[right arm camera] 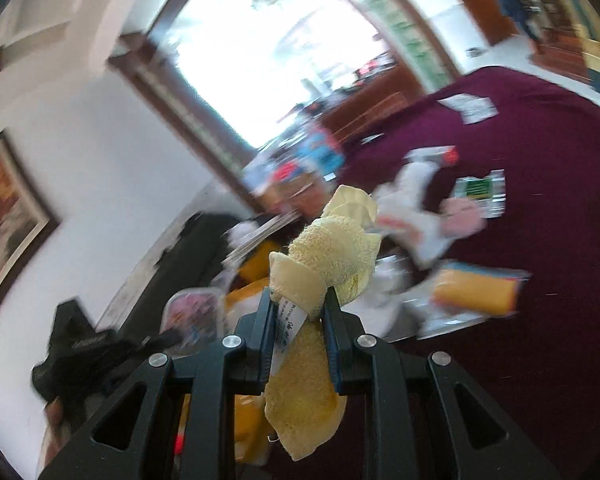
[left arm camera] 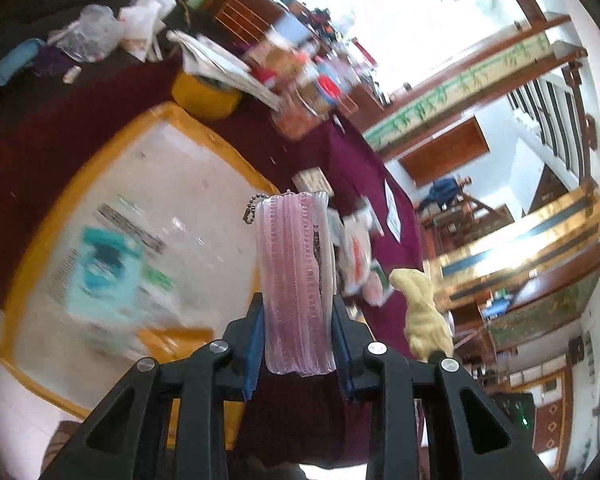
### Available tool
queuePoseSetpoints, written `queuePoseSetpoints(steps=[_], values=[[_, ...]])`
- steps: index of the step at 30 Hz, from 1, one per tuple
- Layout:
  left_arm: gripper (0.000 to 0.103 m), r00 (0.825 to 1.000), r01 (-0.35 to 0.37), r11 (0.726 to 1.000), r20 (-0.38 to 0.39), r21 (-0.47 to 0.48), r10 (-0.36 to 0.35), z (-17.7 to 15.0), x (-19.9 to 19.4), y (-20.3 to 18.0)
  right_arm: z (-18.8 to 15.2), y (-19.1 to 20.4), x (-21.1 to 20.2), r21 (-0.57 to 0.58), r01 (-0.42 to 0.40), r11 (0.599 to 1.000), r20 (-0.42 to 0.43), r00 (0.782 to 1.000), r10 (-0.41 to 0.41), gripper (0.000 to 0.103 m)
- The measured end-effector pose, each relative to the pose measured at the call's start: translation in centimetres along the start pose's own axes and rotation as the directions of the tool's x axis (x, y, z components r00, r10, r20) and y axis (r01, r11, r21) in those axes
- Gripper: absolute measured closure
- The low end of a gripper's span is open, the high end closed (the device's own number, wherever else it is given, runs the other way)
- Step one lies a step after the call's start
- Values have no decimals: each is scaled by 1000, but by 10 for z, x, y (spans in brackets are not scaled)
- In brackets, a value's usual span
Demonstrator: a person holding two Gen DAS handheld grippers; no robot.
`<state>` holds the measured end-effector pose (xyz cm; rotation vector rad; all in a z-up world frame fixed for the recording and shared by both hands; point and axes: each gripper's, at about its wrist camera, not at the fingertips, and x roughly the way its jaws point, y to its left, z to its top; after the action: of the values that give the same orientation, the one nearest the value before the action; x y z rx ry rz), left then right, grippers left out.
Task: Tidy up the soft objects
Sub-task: 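Carry the pink box and yellow cloth over the yellow tray with both grippers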
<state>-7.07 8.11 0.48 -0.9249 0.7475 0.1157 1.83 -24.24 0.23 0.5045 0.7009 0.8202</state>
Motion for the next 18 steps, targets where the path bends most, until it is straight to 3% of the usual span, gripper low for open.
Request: queuePoseSetpoints(steps=[4, 8, 13, 18], values=[[72, 1000, -20, 1000, 9, -18, 20, 14, -1, 18, -13, 32, 34, -60, -81, 995, -118, 990, 74, 82], [72, 999, -43, 998, -2, -37, 43, 24, 3, 33, -24, 54, 72, -97, -114, 989, -207, 974, 92, 82], [72, 997, -77, 995, -28, -56, 76, 33, 15, 54, -30, 63, 125, -81, -108, 991, -299, 951, 79, 82], [71, 981, -181, 983, -79, -16, 179, 36, 33, 67, -42, 66, 171, -109, -60, 992, -355, 935, 18, 82]])
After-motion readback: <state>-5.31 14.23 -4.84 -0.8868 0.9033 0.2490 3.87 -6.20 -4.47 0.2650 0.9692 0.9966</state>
